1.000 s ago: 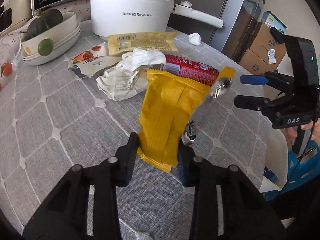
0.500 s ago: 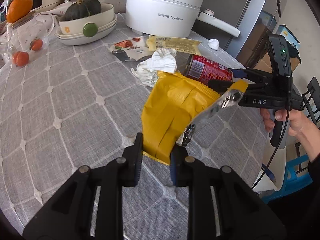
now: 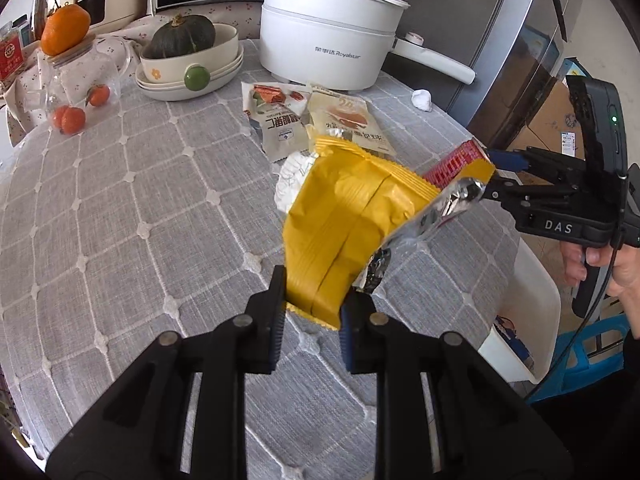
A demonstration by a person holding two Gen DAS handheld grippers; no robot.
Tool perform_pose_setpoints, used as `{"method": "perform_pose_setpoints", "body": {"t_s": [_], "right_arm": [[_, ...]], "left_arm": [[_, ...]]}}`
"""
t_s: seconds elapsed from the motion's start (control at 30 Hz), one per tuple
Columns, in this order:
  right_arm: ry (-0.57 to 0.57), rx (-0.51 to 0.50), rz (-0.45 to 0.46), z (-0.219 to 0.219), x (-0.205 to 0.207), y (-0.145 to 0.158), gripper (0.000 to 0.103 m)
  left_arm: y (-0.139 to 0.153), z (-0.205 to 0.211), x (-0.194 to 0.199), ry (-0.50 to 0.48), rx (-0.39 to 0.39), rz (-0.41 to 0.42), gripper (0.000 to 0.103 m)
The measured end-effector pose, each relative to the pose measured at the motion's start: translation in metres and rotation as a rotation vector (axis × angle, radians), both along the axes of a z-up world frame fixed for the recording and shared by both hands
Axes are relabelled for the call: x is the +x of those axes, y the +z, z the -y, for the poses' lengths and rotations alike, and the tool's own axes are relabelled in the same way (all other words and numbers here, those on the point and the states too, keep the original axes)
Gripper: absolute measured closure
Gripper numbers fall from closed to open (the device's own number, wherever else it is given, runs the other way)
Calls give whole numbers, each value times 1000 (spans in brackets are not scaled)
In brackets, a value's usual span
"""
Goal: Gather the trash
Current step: 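Carry the chip bag and red can over the basin with both tools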
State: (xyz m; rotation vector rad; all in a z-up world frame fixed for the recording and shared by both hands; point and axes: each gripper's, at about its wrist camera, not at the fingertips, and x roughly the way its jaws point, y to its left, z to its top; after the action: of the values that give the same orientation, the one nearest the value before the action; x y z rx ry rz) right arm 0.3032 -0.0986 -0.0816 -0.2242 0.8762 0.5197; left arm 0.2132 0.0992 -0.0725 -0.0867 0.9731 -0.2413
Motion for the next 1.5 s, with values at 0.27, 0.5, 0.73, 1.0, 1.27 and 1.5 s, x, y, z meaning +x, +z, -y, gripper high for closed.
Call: {"method": "perform_pose_setpoints", "body": {"t_s": [0.27,0.5,0.73,1.0,1.27,1.5], "right_arm": [[-76,-36,-14,22,-48,25,48],[-159,-16,-9,53,-100,48,48],[-313,23,-93,108,-132,48,48],[-422,-5,-97,163,-153,40,48],[-574,-7,-150,227,-154,23,48],[-617,-3,-177,251,-161,16,48]], "left_arm": [[24,22,-44,45,-32,-1,79],[38,44,-86,49,-94,24,79],[30,79,-98,-26,-161,-1,79],[15,143,-99,-230,-174,-36,79],[-12,196,-83,-341,-172,-92,79],[-35,237,-71,-400,-163,-104,78]]}}
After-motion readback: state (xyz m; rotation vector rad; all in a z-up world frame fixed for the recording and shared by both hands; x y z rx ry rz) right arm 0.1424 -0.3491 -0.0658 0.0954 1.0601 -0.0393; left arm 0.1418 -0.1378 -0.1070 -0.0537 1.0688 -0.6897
